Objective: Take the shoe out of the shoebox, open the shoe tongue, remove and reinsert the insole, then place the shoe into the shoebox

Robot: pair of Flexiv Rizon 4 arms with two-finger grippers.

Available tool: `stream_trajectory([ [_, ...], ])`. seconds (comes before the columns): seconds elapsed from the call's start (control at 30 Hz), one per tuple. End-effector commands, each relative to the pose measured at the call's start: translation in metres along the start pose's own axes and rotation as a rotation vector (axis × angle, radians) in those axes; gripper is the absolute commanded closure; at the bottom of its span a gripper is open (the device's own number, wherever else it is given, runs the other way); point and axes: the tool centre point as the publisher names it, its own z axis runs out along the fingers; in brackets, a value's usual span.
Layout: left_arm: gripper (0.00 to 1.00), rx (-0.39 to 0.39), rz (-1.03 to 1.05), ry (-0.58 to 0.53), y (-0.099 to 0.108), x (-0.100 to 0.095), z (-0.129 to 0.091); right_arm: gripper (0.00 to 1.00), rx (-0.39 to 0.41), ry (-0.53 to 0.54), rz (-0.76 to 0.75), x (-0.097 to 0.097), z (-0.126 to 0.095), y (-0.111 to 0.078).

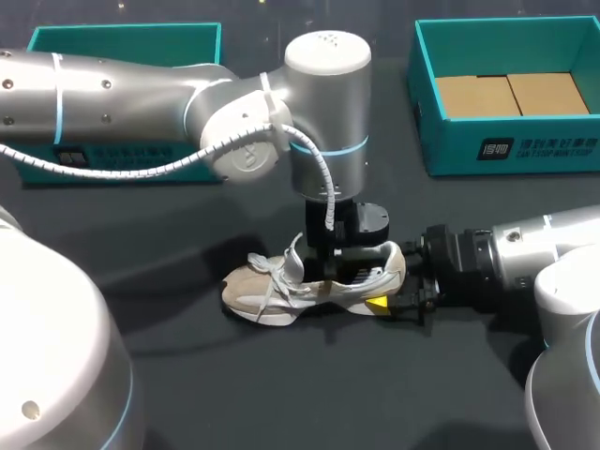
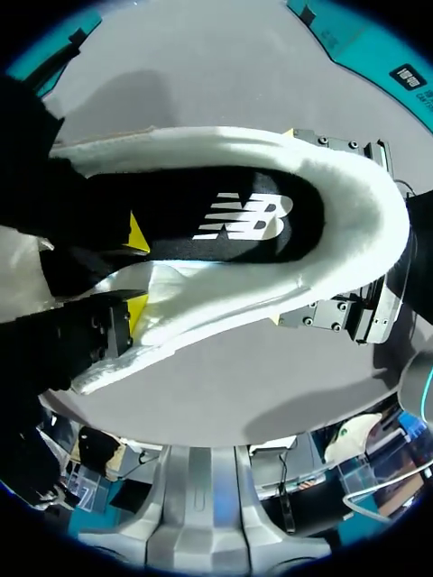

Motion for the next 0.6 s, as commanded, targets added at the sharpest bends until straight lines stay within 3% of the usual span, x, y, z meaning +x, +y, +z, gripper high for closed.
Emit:
stream_trajectory([
  [0.03,0.69,0.010,-0.006,-0.049,-0.003,0.009,0.007,1.00,0.004,-0.002,0.002,-0.001,0.001,0.000],
  [0.47,0.69,-0.043,-0.048,-0.238,-0.010,-0.007,0.031,1.00,0.004,-0.002,0.002,-0.001,0.001,0.000],
  [0.6,0.78,-0.046,-0.089,-0.256,-0.008,-0.017,0.032,1.00,0.004,-0.002,0.002,-0.001,0.001,0.000],
])
